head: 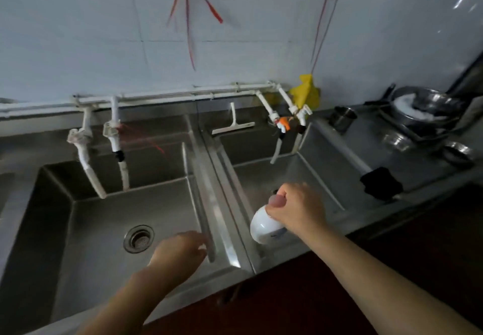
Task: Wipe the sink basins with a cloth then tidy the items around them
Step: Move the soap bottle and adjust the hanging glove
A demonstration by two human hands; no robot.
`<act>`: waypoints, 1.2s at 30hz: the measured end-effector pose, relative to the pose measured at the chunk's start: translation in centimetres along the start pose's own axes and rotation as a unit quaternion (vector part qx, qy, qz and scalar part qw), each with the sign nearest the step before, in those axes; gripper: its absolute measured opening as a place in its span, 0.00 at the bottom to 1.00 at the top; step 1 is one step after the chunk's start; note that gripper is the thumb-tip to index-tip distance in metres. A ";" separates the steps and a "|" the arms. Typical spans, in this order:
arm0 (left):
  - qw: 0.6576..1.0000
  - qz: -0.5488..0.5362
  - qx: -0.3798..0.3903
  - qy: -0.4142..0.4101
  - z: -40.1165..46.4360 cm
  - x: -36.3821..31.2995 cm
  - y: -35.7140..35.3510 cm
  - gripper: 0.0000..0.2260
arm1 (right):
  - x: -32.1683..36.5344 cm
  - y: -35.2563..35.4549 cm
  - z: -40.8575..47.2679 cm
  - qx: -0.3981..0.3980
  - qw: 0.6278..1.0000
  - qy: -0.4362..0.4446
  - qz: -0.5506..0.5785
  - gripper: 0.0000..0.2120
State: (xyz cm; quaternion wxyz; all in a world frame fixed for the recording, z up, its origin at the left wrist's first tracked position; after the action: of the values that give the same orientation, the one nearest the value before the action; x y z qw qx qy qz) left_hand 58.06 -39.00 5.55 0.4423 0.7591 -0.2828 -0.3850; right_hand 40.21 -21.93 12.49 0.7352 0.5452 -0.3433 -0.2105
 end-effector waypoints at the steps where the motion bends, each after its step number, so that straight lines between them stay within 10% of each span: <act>1: 1.000 0.002 0.001 -0.009 1.1 -2.6 -0.6 0.13 | -2.8 0.8 0.1 -0.004 1.000 -0.005 -0.005 0.11; 11: 0.998 0.031 0.015 -0.046 9.5 -18.9 -3.1 0.14 | -21.2 6.3 2.9 0.021 0.995 -0.058 -0.073 0.12; 36: 1.000 0.008 0.024 -0.002 36.2 -32.4 -0.3 0.11 | -43.0 5.7 29.5 0.033 0.991 -0.121 0.042 0.13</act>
State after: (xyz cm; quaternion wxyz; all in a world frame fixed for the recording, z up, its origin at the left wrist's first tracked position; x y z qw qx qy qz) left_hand 10.21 -30.33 4.78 0.4263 0.7663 -0.2993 -0.3761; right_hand -10.88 -10.08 11.07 0.6784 0.5248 -0.4587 -0.2323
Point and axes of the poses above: each hand's wrist, its own z-axis towards the middle knuckle, its own y-axis out of the back of the hand, x = y × z, the point moved 3 cm from there along z, towards the middle knuckle, and after that the axes turned 9 degrees about y, right-handed, at the moved point
